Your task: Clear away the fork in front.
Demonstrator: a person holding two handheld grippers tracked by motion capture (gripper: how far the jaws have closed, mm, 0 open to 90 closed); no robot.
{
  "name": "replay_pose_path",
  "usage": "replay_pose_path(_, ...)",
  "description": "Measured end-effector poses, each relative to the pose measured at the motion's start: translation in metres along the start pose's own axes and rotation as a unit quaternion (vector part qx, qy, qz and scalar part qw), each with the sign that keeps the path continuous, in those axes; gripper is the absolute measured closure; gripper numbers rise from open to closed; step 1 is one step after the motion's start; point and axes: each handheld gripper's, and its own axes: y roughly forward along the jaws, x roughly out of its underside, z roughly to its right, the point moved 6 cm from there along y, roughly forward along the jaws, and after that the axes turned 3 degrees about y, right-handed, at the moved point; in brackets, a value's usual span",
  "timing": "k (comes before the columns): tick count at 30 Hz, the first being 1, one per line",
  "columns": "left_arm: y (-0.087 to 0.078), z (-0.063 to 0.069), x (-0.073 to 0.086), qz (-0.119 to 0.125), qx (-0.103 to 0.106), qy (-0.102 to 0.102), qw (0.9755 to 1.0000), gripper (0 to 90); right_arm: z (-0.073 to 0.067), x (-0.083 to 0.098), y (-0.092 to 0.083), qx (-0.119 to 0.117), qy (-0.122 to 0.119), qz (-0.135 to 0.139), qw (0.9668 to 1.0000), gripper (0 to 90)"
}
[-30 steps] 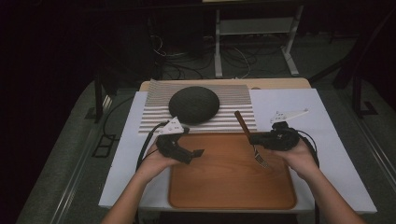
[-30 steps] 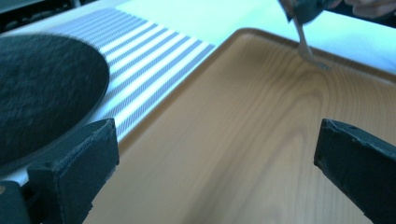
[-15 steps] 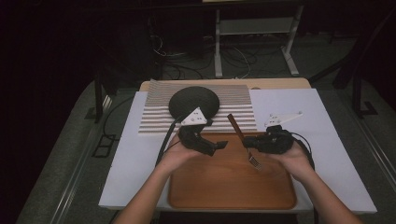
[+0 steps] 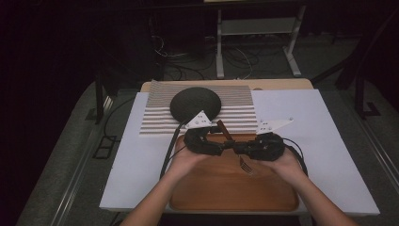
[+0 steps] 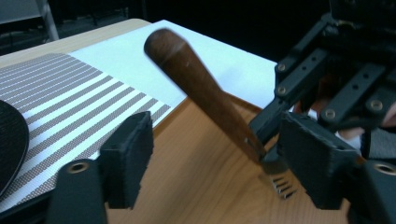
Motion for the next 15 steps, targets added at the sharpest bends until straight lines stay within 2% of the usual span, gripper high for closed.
replay_pose_path(2, 0.0005, 0.0008, 0.0007, -0.003, -0.003, -0.001, 1.0000, 35.2, -0.0018, -0.0005, 0.0027, 0.000, -0.001, 0.001, 1.0000, 76.9)
replay_pose_path(7, -0.0021, -0.0018, 0.0000, 0.008, 0.006, -0.028, 0.9996, 51.5, -0.0038, -0.0010, 0.0053, 0.005, -0.003, 0.003, 1.0000, 76.9)
replay_pose_path(15, -0.0035, -0.0018, -0.0009, 0.016, 0.023, -0.040, 0.9988, 63.8, -0.0058, -0.0055, 0.0093, 0.016, -0.005, 0.013, 0.9998, 77.0)
